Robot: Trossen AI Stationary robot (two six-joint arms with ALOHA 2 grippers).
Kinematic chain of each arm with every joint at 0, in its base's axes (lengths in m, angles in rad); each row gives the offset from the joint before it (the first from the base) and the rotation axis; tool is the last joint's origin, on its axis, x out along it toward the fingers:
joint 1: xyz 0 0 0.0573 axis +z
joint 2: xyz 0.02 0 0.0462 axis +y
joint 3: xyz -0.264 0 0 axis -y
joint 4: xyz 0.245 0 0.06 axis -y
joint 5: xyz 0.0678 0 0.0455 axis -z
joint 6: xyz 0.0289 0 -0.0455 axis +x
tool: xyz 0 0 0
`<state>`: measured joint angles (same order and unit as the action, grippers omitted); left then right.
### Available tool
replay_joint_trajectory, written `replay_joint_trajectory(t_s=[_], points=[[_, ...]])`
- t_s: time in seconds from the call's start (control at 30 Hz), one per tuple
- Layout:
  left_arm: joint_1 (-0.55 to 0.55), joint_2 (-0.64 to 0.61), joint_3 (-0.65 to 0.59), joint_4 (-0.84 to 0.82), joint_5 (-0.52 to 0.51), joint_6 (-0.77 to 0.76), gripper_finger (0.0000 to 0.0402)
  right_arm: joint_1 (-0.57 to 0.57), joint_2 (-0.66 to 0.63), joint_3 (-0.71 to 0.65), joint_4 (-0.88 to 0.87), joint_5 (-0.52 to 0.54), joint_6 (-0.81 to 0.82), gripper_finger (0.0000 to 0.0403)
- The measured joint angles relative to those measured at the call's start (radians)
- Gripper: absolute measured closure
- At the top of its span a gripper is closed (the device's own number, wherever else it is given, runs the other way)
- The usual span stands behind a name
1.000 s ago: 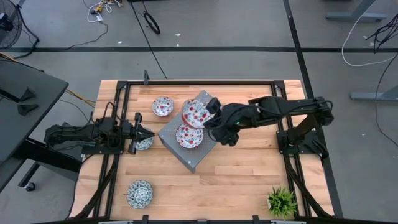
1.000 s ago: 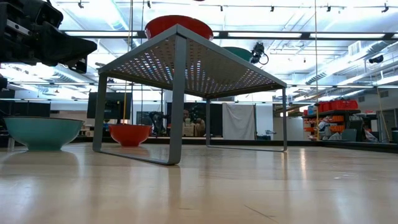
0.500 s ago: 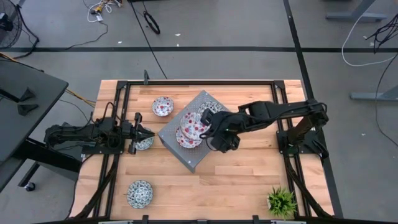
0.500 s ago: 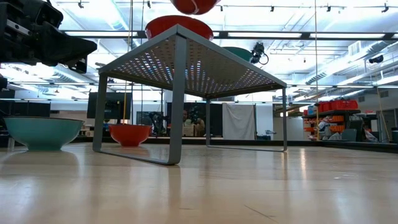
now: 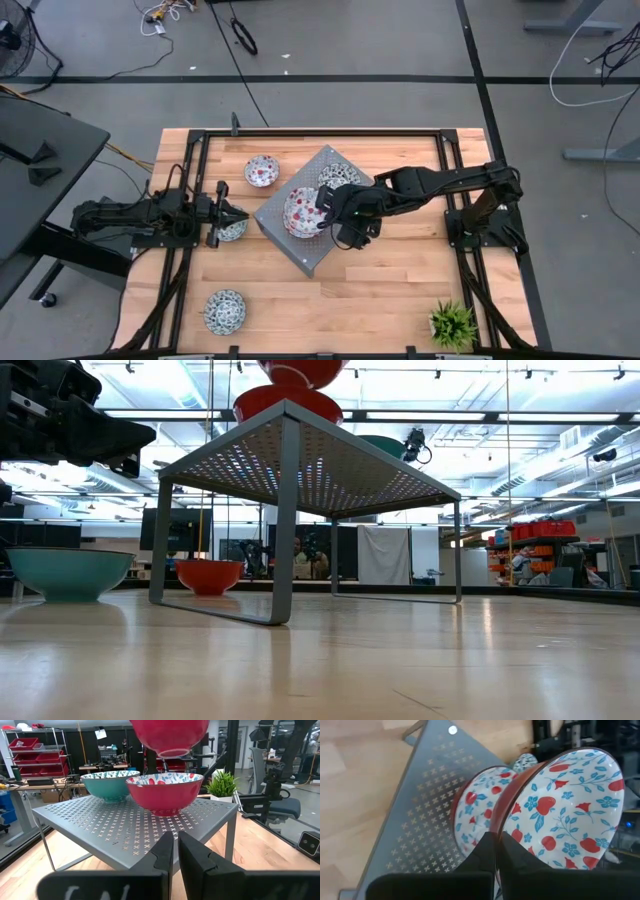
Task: Pick & Place Mini bowls
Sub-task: Stack the right red patterned bowl on top of the red patterned bowl on the shelf
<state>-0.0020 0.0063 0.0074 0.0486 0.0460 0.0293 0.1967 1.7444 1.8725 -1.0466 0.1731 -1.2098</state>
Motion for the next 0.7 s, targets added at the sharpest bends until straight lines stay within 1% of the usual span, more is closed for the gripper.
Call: replay_joint_trajectory(t_s=[0.27,0.7], points=[[0.000,0.000,0.000,0.000,0.000,0.000,0.0372,0.000,0.039,0.000,0.017,0.056,-0.055,0.0403],[0.000,0.000,0.000,0.000,0.000,0.000,0.0372,-0.018,0.087,0.000,0.005,0.054,-0.055,0.0403]])
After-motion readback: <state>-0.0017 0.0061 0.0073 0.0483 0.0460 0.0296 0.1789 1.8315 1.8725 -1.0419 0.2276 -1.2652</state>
